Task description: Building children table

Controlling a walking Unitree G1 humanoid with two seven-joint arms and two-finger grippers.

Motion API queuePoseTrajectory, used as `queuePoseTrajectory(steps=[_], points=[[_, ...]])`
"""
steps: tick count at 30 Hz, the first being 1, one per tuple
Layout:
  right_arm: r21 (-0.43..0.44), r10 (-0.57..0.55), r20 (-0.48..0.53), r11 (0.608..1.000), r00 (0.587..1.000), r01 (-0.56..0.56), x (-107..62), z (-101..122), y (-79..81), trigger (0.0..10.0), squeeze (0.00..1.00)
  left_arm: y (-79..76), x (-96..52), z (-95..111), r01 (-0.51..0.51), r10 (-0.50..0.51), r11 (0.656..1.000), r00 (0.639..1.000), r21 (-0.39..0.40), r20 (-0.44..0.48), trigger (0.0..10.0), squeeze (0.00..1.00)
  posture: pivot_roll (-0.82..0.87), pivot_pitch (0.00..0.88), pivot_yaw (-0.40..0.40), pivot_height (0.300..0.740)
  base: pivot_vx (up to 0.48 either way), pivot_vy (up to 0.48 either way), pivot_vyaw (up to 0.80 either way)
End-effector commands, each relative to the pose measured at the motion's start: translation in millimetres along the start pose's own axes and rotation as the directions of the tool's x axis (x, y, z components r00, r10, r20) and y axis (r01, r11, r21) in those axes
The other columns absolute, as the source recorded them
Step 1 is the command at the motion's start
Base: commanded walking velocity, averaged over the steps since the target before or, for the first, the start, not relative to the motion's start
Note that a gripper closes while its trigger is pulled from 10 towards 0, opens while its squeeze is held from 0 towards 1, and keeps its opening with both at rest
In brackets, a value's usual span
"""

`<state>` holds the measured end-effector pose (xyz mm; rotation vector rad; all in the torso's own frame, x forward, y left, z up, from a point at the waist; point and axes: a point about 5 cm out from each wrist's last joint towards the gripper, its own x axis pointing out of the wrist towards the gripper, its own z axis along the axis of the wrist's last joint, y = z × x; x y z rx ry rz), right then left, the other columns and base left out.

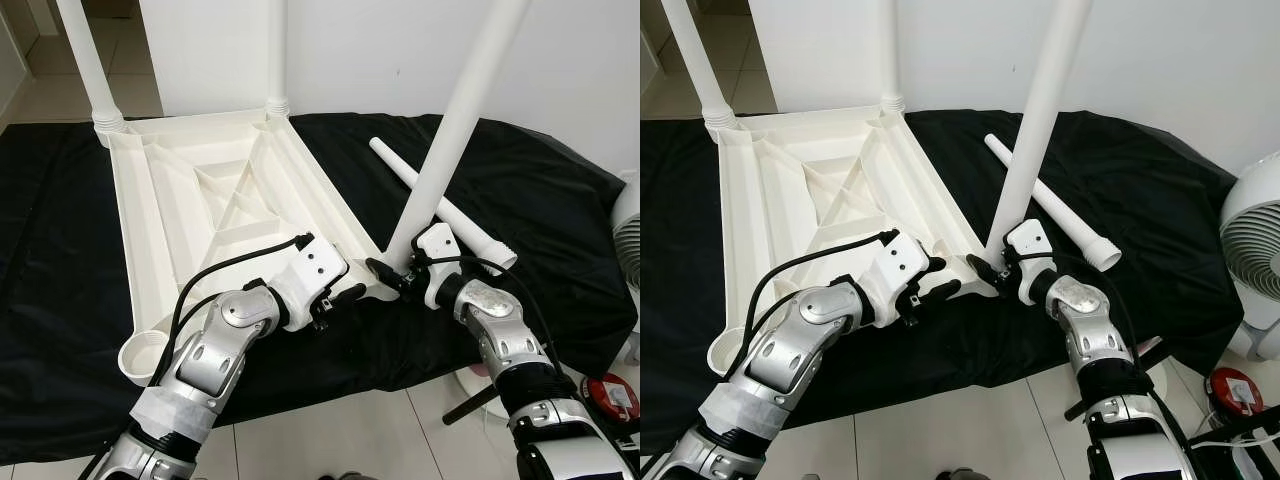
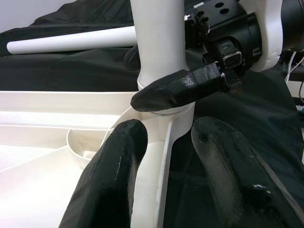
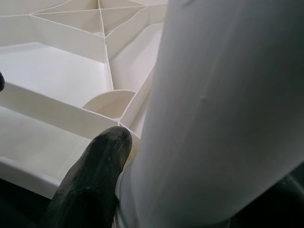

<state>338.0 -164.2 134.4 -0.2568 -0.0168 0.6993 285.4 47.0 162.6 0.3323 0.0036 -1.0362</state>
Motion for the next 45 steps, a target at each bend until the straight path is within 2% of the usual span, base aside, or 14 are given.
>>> queuePoseTrajectory(steps=[1,2,7,13,15,17,20,21,23,27,35,36,41,45], points=[[0.033,0.023,-0.028,0.999,0.999,-0.022,1.7,-9.9,8.7,8.7,0.0,2.9,1.5,0.9,-0.048,0.048,0.999,0.999,0.01,-0.003,10.0,0.0,0.06,0.034,-0.084,0.74,0.0,0.0,0.0],[0.056,0.005,-0.024,0.998,1.0,-0.003,2.3,-11.0,10.9,10.0,0.0,2.6,1.6,1.1,-0.047,0.047,0.999,0.999,0.009,-0.002,10.0,0.0,0.06,0.038,-0.084,0.74,0.0,0.0,0.0],[0.082,-0.021,-0.021,0.996,1.0,0.023,3.5,-11.6,12.9,10.0,0.0,2.2,1.6,1.2,-0.045,0.045,0.999,0.999,0.008,-0.002,10.0,0.0,0.06,0.042,-0.086,0.74,0.0,0.0,0.0],[0.142,-0.157,-0.02,0.977,0.987,0.158,11.8,-6.7,31.3,10.0,0.0,-0.4,1.8,-0.4,-0.043,0.043,0.999,0.999,-0.001,-0.003,10.0,0.0,0.05,0.051,-0.091,0.74,0.0,0.0,0.0],[0.198,-0.277,-0.037,0.94,0.96,0.279,16.1,-0.2,43.4,10.0,0.0,-1.8,1.9,-1.0,-0.043,0.043,0.999,0.999,-0.007,-0.003,10.0,0.0,0.05,0.057,-0.092,0.74,0.0,0.0,0.0],[0.198,-0.277,-0.037,0.94,0.96,0.279,16.1,-0.2,43.4,10.0,0.0,-1.8,1.9,-1.0,-0.043,0.043,0.999,0.999,-0.007,-0.003,10.0,0.0,0.05,0.057,-0.092,0.74,0.0,0.0,0.0],[0.213,-0.388,-0.053,0.896,0.92,0.39,17.1,4.6,50.4,10.0,0.0,-2.6,1.8,-1.3,-0.041,0.041,0.999,0.999,-0.009,-0.003,10.0,0.0,0.04,0.06,-0.089,0.74,0.0,0.0,0.0],[0.213,-0.388,-0.053,0.896,0.92,0.39,17.1,4.6,50.4,10.0,0.0,-2.6,1.8,-1.3,-0.041,0.041,0.999,0.999,-0.009,-0.003,10.0,0.0,0.04,0.06,-0.089,0.74,0.0,0.0,0.0],[0.263,-0.529,-0.073,0.807,0.845,0.528,19.3,10.5,58.3,10.0,0.0,-3.6,3.6,-1.5,-0.033,0.033,0.999,0.999,-0.008,-0.004,10.0,0.0,0.04,0.061,-0.088,0.74,0.0,0.0,0.0],[0.277,-0.538,-0.073,0.798,0.84,0.535,22.3,15.1,65.7,10.0,0.0,-3.9,4.4,-1.2,-0.028,0.028,1.0,1.0,-0.009,-0.003,10.0,0.0,0.04,0.062,-0.088,0.74,0.0,0.0,0.0],[0.281,-0.548,-0.097,0.786,0.831,0.551,18.2,17.1,65.7,10.0,0.0,-4.2,4.3,-1.4,-0.027,0.027,1.0,1.0,-0.01,-0.004,10.0,0.0,0.04,0.063,-0.089,0.74,0.0,0.0,0.0],[0.285,-0.552,-0.101,0.781,0.828,0.555,17.1,17.9,65.3,10.0,1.0,-4.2,4.1,-1.4,-0.028,0.028,1.0,1.0,-0.01,-0.003,10.0,0.0,0.04,0.063,-0.089,0.74,0.0,0.0,0.0],[0.274,-0.541,-0.078,0.796,0.837,0.54,12.6,23.2,62.2,10.0,1.0,-3.9,3.5,-1.2,-0.031,0.031,0.999,1.0,-0.009,-0.003,10.0,0.0,0.05,0.061,-0.094,0.74,0.0,0.0,0.0],[0.246,-0.529,-0.073,0.812,0.846,0.529,-0.6,18.3,54.1,10.0,1.0,-2.9,1.9,-1.7,-0.037,0.037,0.999,0.999,-0.01,-0.004,10.0,0.0,0.05,0.058,-0.095,0.74,0.0,0.0,0.0]])
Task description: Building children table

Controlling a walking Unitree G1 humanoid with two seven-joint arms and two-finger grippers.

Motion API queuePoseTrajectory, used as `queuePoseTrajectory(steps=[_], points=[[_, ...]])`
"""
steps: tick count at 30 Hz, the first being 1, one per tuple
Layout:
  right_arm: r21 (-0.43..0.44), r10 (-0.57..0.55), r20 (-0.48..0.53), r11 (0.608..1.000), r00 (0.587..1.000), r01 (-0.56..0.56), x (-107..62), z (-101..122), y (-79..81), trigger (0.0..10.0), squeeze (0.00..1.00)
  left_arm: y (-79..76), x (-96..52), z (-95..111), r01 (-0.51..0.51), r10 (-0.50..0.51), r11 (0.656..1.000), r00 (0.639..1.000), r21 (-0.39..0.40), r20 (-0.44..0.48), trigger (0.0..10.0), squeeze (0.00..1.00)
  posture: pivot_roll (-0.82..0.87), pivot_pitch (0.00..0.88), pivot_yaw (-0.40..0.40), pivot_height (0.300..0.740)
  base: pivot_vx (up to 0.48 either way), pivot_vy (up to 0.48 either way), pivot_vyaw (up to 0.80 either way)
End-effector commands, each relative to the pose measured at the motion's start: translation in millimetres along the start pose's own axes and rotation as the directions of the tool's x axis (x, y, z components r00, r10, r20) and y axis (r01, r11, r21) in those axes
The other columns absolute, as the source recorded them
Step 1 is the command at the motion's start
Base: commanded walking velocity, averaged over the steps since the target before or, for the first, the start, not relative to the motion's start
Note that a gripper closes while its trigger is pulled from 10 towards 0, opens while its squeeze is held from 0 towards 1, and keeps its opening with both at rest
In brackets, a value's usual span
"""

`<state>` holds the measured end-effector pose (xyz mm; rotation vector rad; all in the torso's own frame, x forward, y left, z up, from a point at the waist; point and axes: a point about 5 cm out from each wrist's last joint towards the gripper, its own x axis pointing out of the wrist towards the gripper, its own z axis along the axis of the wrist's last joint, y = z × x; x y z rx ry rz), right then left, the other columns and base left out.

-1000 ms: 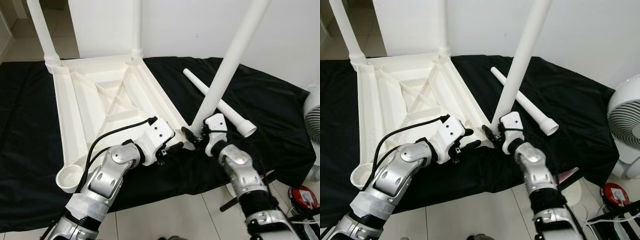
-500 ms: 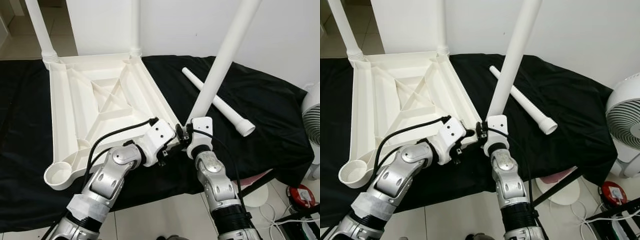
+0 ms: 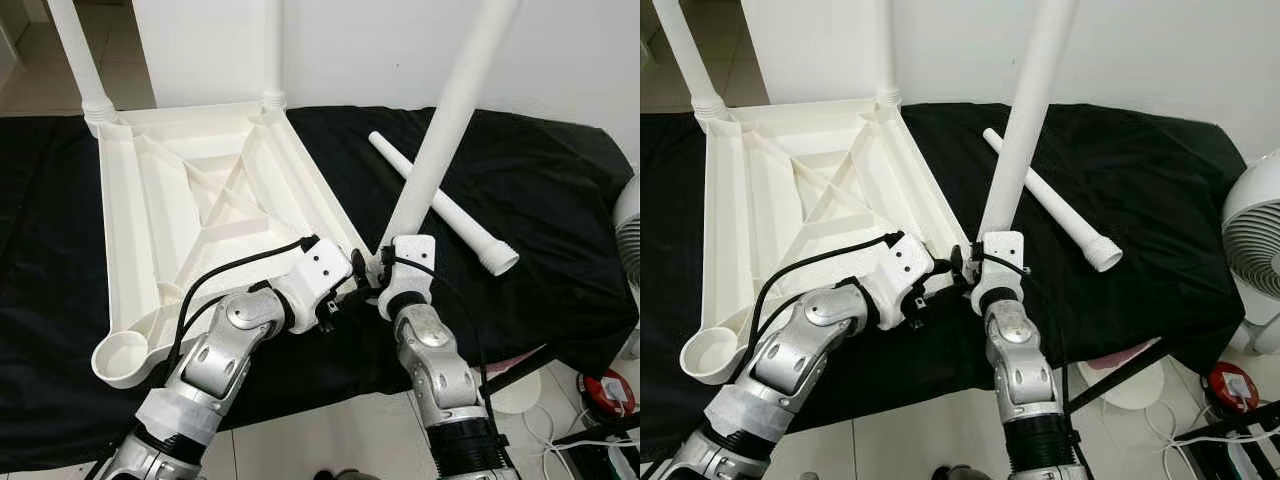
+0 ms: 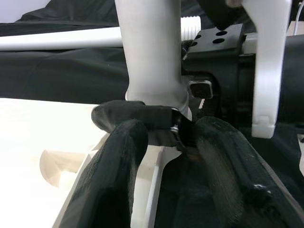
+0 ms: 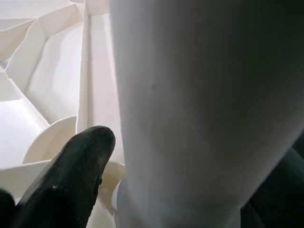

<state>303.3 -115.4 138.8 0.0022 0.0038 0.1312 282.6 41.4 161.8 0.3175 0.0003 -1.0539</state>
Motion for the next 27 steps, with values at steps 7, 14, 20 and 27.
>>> queuePoseTrajectory(steps=[7,14,20,27], points=[[-0.06,0.181,-0.03,0.981,0.983,-0.183,-6.5,-3.8,-12.8,10.0,0.0,3.7,-1.1,-2.4,-0.052,0.052,0.999,0.999,0.004,-0.014,10.0,0.0,0.04,0.049,-0.087,0.74,0.0,0.0,0.0],[-0.107,0.31,-0.029,0.944,0.95,-0.311,-6.5,-3.8,-14.6,10.0,0.0,4.1,0.3,-1.5,-0.048,0.048,0.999,0.999,0.008,-0.012,10.0,0.0,0.04,0.048,-0.083,0.74,0.0,0.0,0.0],[-0.176,0.428,-0.011,0.889,0.904,-0.423,2.5,1.7,-24.0,10.0,0.0,3.1,-0.3,-0.8,-0.037,0.037,0.999,0.999,0.007,-0.008,10.0,0.0,0.05,0.048,-0.084,0.74,0.0,0.0,0.0],[-0.195,0.509,-0.011,0.843,0.861,-0.501,17.4,4.8,-31.5,8.6,0.0,-1.4,-6.1,-2.8,0.001,-0.001,1.0,1.0,-0.008,-0.014,10.0,0.0,0.07,0.048,-0.088,0.74,0.0,0.0,0.0]])
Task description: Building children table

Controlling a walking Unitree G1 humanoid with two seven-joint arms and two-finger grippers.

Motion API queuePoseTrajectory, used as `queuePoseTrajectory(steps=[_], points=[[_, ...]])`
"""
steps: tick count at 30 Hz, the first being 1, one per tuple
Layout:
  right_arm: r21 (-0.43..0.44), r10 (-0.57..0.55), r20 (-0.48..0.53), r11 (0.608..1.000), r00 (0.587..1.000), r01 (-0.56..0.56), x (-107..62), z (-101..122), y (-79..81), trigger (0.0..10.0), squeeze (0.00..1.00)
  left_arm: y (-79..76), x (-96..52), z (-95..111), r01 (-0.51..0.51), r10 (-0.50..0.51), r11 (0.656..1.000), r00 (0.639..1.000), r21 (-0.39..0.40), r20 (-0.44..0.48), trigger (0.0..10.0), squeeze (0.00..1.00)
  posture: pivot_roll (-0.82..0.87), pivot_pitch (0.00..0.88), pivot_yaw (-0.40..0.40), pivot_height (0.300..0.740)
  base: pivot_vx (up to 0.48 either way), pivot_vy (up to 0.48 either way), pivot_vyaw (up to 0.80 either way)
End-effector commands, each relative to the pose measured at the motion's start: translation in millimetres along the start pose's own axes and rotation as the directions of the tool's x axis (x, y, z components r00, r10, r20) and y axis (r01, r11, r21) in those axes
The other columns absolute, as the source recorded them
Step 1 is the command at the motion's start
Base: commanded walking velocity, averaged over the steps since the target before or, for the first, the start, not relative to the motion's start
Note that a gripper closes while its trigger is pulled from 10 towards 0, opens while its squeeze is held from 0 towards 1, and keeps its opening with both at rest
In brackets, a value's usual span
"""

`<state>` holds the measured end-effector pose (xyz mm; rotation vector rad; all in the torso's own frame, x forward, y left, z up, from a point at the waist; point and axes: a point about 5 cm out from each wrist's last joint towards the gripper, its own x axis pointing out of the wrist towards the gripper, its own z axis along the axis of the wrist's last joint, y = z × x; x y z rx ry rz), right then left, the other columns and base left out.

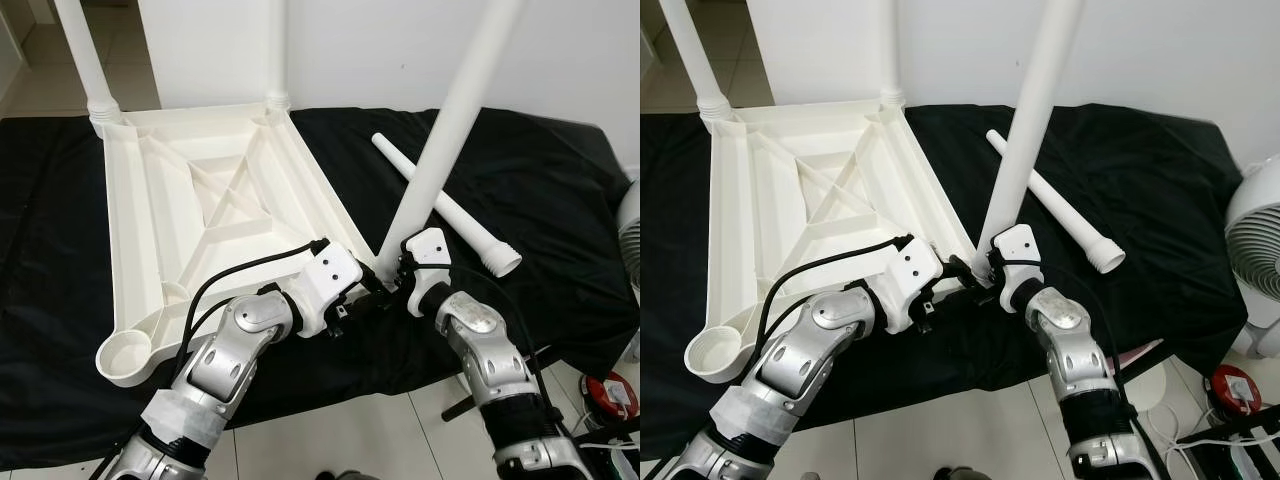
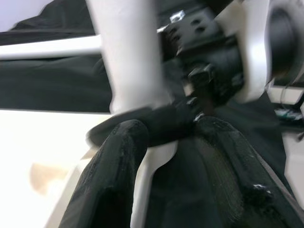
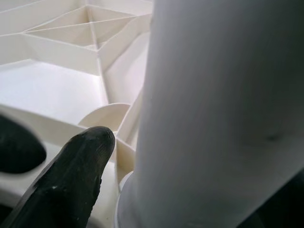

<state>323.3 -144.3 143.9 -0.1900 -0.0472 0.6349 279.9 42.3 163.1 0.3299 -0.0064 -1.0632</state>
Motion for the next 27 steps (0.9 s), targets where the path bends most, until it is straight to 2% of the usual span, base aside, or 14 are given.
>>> queuePoseTrajectory(steps=[1,3,4,6,7,19,20,22,23,25,27], points=[[0.0,0.029,0.007,1.0,1.0,-0.029,1.1,-0.6,-0.8,8.6,0.0,0.0,-3.8,-4.1,-0.008,0.008,1.0,1.0,-0.022,-0.015,10.0,0.0,0.07,0.048,-0.088,0.74,0.0,0.0,0.0],[-0.004,0.042,0.009,0.999,0.999,-0.042,1.8,-0.7,-1.7,8.6,0.0,-0.2,-5.0,-4.9,-0.004,0.004,1.0,1.0,-0.021,-0.018,10.0,0.0,0.07,0.048,-0.088,0.74,0.0,0.0,0.0],[-0.004,0.058,0.009,0.998,0.998,-0.058,2.3,-1.2,-2.2,4.2,0.0,-0.1,-7.0,-6.1,-0.001,0.0,1.0,1.0,-0.02,-0.024,10.0,0.0,0.07,0.049,-0.089,0.74,0.0,0.0,0.0],[-0.004,0.058,0.009,0.998,0.998,-0.058,2.3,-1.2,-2.2,4.2,0.0,-0.1,-7.0,-6.1,-0.001,0.0,1.0,1.0,-0.02,-0.024,10.0,0.0,0.07,0.049,-0.089,0.74,0.0,0.0,0.0],[0.001,0.072,0.006,0.997,0.997,-0.072,2.3,-2.2,-2.6,0.0,0.0,0.5,-9.1,-7.5,0.001,-0.001,1.0,1.0,-0.019,-0.03,10.0,0.0,0.07,0.049,-0.089,0.74,0.0,0.0,0.0],[0.016,0.109,0.004,0.994,0.994,-0.109,-2.2,-12.0,-5.1,0.0,0.0,2.5,-15.8,-9.7,0.01,-0.011,1.0,0.999,-0.019,-0.042,10.0,0.0,0.08,0.037,-0.089,0.74,0.0,0.0,0.0],[0.024,0.1,0.001,0.995,0.995,-0.1,-3.9,-14.4,-5.6,0.7,0.0,1.8,-15.8,-9.9,0.016,-0.017,1.0,0.999,-0.019,-0.043,10.0,0.0,0.08,0.033,-0.089,0.74,0.0,0.0,0.0],[0.03,0.088,-0.001,0.996,0.996,-0.088,-5.3,-17.0,-6.9,0.7,0.0,1.1,-15.9,-10.1,0.021,-0.022,1.0,0.999,-0.02,-0.044,10.0,0.0,0.08,0.033,-0.089,0.74,0.0,0.0,0.0],[0.042,0.063,-0.005,0.997,0.998,-0.063,-6.0,-17.1,-8.7,10.0,0.0,1.0,-16.0,-10.1,0.023,-0.024,1.0,0.999,-0.02,-0.044,10.0,0.0,0.08,0.033,-0.089,0.74,0.0,0.0,0.0],[0.05,0.047,-0.006,0.998,0.999,-0.047,-6.3,-17.1,-10.0,10.0,0.0,0.9,-16.2,-10.1,0.024,-0.025,1.0,0.999,-0.02,-0.044,10.0,0.0,0.08,0.033,-0.089,0.74,0.0,0.0,0.0],[0.028,-0.075,-0.043,0.997,0.996,0.076,-5.7,-18.6,-13.1,10.0,0.0,-0.1,-16.4,-10.9,0.027,-0.028,0.999,0.999,-0.022,-0.044,10.0,0.0,0.08,0.026,-0.094,0.74,0.0,0.0,0.0]])
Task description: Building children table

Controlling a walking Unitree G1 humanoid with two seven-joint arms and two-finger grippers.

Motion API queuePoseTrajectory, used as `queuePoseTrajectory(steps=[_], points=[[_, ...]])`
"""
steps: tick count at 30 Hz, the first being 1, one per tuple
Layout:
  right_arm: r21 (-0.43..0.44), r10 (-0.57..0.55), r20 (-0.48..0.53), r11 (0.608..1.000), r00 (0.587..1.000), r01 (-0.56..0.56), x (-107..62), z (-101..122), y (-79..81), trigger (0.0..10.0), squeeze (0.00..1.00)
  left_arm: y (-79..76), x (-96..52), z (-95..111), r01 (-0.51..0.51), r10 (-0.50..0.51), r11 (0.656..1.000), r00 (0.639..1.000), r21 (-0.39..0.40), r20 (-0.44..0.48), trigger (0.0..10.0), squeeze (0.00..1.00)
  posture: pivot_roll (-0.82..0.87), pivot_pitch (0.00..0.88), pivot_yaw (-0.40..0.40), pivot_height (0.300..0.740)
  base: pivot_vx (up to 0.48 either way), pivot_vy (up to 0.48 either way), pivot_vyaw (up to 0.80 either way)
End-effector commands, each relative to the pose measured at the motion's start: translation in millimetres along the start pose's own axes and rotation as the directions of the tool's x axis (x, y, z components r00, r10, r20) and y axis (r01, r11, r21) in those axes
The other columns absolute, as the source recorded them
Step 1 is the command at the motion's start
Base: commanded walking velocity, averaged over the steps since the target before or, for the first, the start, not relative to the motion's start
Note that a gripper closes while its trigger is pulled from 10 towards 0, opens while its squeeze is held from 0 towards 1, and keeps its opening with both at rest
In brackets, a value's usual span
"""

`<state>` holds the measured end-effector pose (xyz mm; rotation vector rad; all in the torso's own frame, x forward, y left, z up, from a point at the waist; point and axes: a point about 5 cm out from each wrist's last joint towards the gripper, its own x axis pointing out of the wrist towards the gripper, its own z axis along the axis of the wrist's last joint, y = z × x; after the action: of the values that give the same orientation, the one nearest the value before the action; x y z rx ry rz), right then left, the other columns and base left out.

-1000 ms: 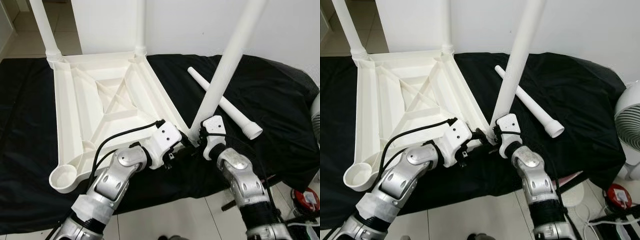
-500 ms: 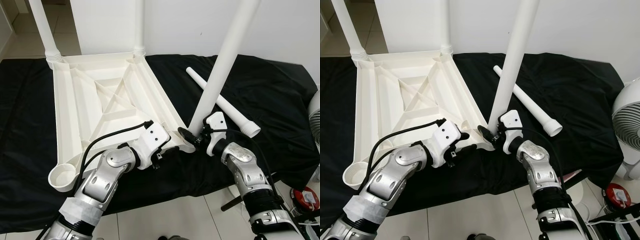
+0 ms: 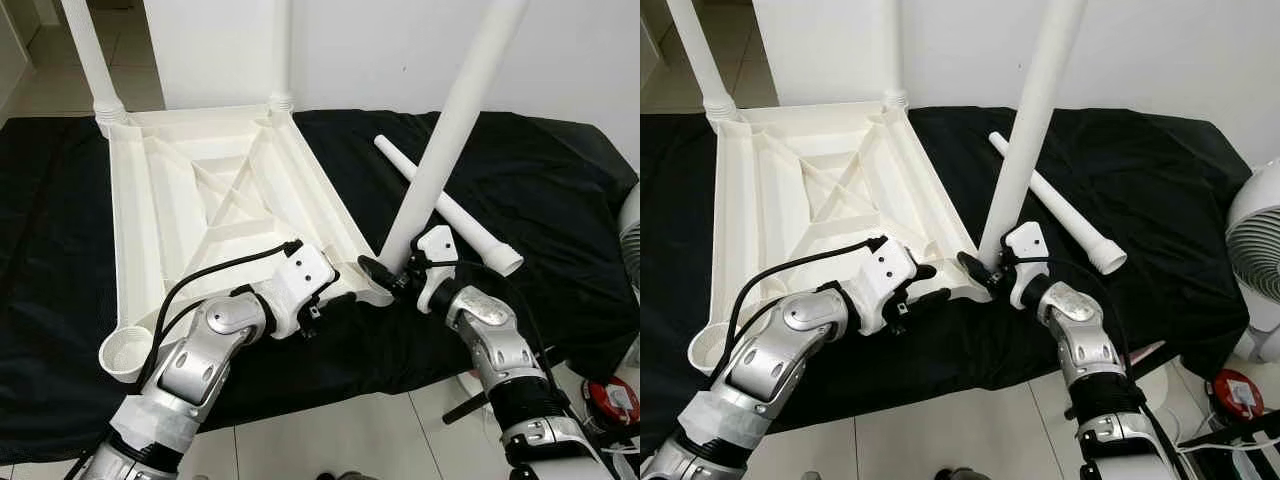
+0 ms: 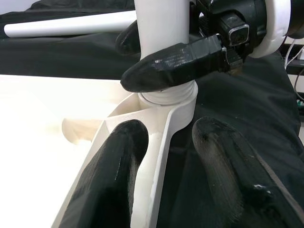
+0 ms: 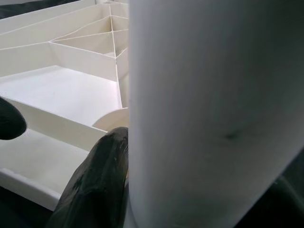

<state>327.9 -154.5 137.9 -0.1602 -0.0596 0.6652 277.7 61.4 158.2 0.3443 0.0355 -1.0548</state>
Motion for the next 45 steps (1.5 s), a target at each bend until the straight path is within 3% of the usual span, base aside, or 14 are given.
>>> queuePoseTrajectory(steps=[1,4,9,13,15,17,20,24,31,32,33,43,44,45], points=[[0.001,-0.104,-0.064,0.995,0.992,0.104,-3.8,-10.5,-3.6,10.0,0.0,-5.3,0.3,-1.6,0.029,-0.029,0.999,1.0,-0.012,-0.003,10.0,0.0,0.08,0.026,-0.094,0.74,0.0,0.0,0.0],[0.028,-0.249,-0.094,0.967,0.964,0.253,-1.2,-11.8,-4.0,10.0,0.0,-8.2,1.5,-2.3,0.038,-0.038,0.999,0.999,-0.019,-0.002,10.0,0.0,0.07,0.022,-0.092,0.74,0.0,0.0,0.0],[0.044,-0.283,-0.102,0.956,0.954,0.289,-0.5,-12.1,-3.4,10.0,0.0,-9.3,1.9,-2.3,0.042,-0.042,0.999,0.999,-0.02,-0.001,10.0,0.0,0.07,0.022,-0.092,0.74,0.0,0.0,0.0],[0.082,-0.448,-0.125,0.884,0.885,0.459,3.0,-11.7,11.4,10.0,0.0,-9.9,1.8,-3.4,0.049,-0.049,0.999,0.999,-0.02,-0.005,10.0,0.0,0.07,0.02,-0.087,0.74,0.0,0.0,0.0],[0.086,-0.468,-0.121,0.873,0.875,0.479,4.0,-10.9,14.9,10.0,0.0,-9.8,1.7,-3.5,0.05,-0.05,0.999,0.999,-0.02,-0.005,10.0,0.0,0.07,0.019,-0.087,0.74,0.0,0.0,0.0],[0.113,-0.567,-0.135,0.806,0.813,0.581,8.1,-7.5,29.0,10.0,0.0,-9.9,2.1,-3.5,0.053,-0.053,0.998,0.999,-0.02,-0.007,10.0,0.0,0.07,0.018,-0.088,0.74,0.0,0.0,0.0],[0.141,-0.61,-0.137,0.768,0.781,0.625,11.8,-3.5,38.6,10.0,0.0,-10.3,2.4,-3.1,0.054,-0.054,0.998,0.999,-0.02,-0.007,10.0,0.0,0.07,0.018,-0.088,0.74,0.0,0.0,0.0],[0.163,-0.6,-0.135,0.771,0.788,0.615,15.0,-0.8,45.9,10.0,0.0,-11.4,2.2,-3.1,0.055,-0.055,0.998,0.998,-0.021,-0.007,10.0,0.0,0.08,0.016,-0.089,0.74,0.0,0.0,0.0],[0.16,-0.617,-0.123,0.761,0.778,0.629,9.1,0.7,35.1,10.0,0.0,-11.1,1.9,-3.3,0.055,-0.055,0.998,0.998,-0.022,-0.009,10.0,0.0,0.08,0.016,-0.092,0.74,0.0,0.0,0.0],[0.153,-0.62,-0.118,0.761,0.776,0.631,7.8,1.1,32.9,10.0,0.3,-10.9,1.9,-3.2,0.055,-0.055,0.998,0.998,-0.022,-0.009,10.0,0.0,0.08,0.016,-0.092,0.74,0.0,0.0,0.0],[0.155,-0.616,-0.108,0.765,0.78,0.626,7.0,1.7,31.1,10.0,1.0,-10.8,2.0,-3.1,0.054,-0.054,0.998,0.998,-0.022,-0.008,10.0,0.0,0.08,0.016,-0.093,0.74,0.0,0.0,0.0],[0.193,-0.565,-0.044,0.805,0.824,0.561,1.7,12.1,26.9,10.0,1.0,-11.0,2.2,-3.2,0.051,-0.051,0.998,0.999,-0.024,-0.01,10.0,0.0,0.08,0.018,-0.096,0.74,0.0,0.0,0.0],[0.184,-0.543,-0.034,0.822,0.839,0.539,-0.3,11.8,25.4,10.0,0.86,-10.9,2.1,-3.3,0.05,-0.05,0.998,0.999,-0.024,-0.011,10.0,0.0,0.08,0.018,-0.096,0.74,0.0,0.0,0.0],[0.177,-0.529,-0.029,0.833,0.848,0.525,-1.7,11.5,24.6,10.0,0.86,-10.8,2.0,-3.4,0.049,-0.05,0.998,0.999,-0.025,-0.011,10.0,0.0,0.08,0.018,-0.096,0.74,0.0,0.0,0.0]])
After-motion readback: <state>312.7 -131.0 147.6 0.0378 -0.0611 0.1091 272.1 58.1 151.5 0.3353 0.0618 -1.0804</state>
